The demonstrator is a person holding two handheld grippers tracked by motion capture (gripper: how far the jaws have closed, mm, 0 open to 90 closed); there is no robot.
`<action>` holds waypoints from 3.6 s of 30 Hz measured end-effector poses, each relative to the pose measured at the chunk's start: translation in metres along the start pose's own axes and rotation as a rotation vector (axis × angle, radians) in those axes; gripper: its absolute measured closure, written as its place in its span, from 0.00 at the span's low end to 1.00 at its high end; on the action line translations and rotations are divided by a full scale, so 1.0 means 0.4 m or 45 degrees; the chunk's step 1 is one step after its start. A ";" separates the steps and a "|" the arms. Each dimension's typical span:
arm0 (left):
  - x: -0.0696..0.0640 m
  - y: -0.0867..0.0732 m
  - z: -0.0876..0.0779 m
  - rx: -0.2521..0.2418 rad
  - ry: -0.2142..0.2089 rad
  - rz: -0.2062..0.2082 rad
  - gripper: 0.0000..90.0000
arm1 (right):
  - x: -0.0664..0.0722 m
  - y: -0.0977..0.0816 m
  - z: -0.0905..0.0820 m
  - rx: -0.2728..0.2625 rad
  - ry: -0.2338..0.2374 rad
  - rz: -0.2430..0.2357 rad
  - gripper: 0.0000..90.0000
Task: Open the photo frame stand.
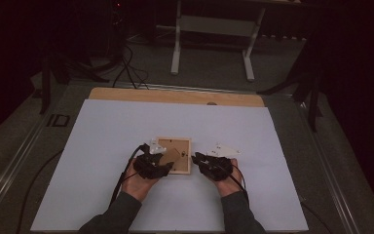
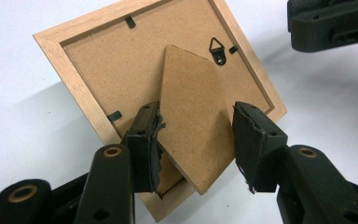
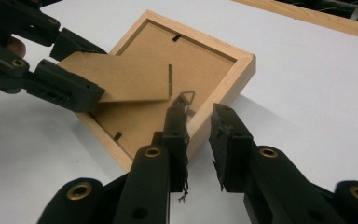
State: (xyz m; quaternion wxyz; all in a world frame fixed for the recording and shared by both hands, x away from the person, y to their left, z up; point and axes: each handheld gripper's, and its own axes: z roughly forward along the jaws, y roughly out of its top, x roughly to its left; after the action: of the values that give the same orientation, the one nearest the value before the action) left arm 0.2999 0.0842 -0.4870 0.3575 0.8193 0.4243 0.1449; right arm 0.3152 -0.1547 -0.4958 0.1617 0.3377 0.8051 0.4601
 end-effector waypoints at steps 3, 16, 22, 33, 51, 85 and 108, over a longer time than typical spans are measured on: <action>-0.002 -0.012 -0.005 -0.014 0.013 0.003 0.60 | 0.001 0.001 -0.001 -0.003 0.002 -0.002 0.84; -0.006 -0.030 -0.009 -0.043 0.032 0.022 0.60 | 0.002 0.007 -0.008 -0.009 0.004 -0.003 0.82; -0.012 -0.037 -0.009 -0.062 0.052 0.045 0.60 | 0.005 0.008 -0.009 -0.009 0.001 0.006 0.78; -0.027 -0.051 -0.014 -0.088 0.094 0.112 0.60 | 0.008 0.016 -0.008 -0.010 0.008 0.011 0.73; -0.043 -0.062 -0.018 -0.123 0.140 0.205 0.60 | -0.022 0.077 0.000 -0.032 0.009 0.022 0.67; -0.066 -0.082 -0.018 -0.164 0.212 0.331 0.59 | -0.067 0.082 0.091 0.134 0.230 0.206 0.49; 0.011 -0.075 -0.001 -0.019 -0.110 0.024 0.59 | -0.051 0.090 0.068 0.117 0.232 0.105 0.58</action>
State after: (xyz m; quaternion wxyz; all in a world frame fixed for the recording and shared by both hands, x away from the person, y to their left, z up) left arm 0.2846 0.0995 -0.5083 0.3801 0.8261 0.3995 0.1161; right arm 0.3595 -0.1392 -0.4804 0.0531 0.3344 0.8220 0.4579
